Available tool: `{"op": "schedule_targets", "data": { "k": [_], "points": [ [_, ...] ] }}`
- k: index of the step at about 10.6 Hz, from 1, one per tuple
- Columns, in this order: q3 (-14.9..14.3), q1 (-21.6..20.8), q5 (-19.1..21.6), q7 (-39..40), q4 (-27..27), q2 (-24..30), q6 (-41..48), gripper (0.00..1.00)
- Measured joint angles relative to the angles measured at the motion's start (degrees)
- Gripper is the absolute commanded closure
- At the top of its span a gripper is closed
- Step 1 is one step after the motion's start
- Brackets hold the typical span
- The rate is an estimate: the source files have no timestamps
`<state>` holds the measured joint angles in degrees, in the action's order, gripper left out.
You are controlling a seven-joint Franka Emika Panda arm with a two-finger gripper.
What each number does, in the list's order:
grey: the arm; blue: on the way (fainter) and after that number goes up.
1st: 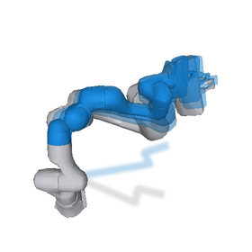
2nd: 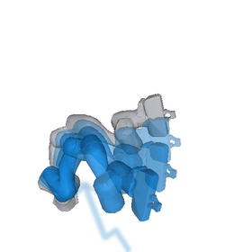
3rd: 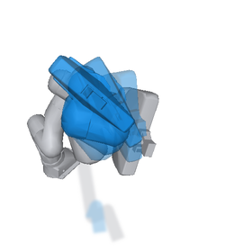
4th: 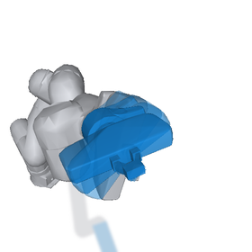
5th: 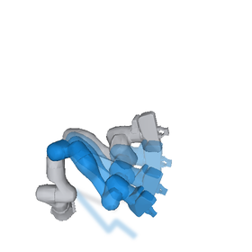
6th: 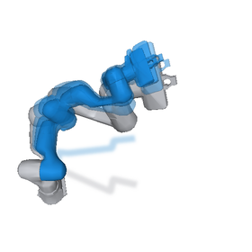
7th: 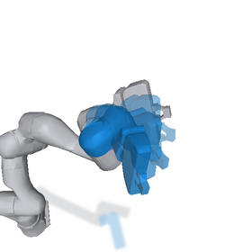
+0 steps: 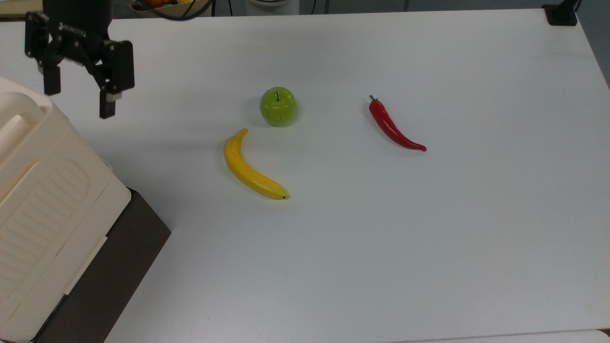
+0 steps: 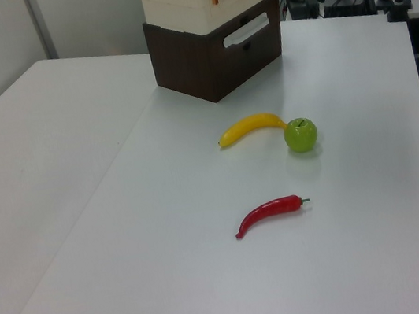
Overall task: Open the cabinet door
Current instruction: 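Move the gripper toward the orange handle on the cream cabinet door, then close the gripper on the orange door handle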
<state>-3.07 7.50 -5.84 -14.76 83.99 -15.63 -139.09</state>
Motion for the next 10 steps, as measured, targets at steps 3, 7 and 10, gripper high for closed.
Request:
{"op": "schedule_targets", "data": {
  "k": [3, 7, 10],
  "points": [
    [0.0, 0.0, -4.4, -0.2, -0.2, -1.9, -4.4, 0.26],
    [0.2, -0.3, -7.0, -0.2, -0.7, -2.8, -4.7, 0.60],
    [0.2, -0.3, -7.3, -0.3, -0.8, -3.2, -6.4, 0.76]
  ]
}}
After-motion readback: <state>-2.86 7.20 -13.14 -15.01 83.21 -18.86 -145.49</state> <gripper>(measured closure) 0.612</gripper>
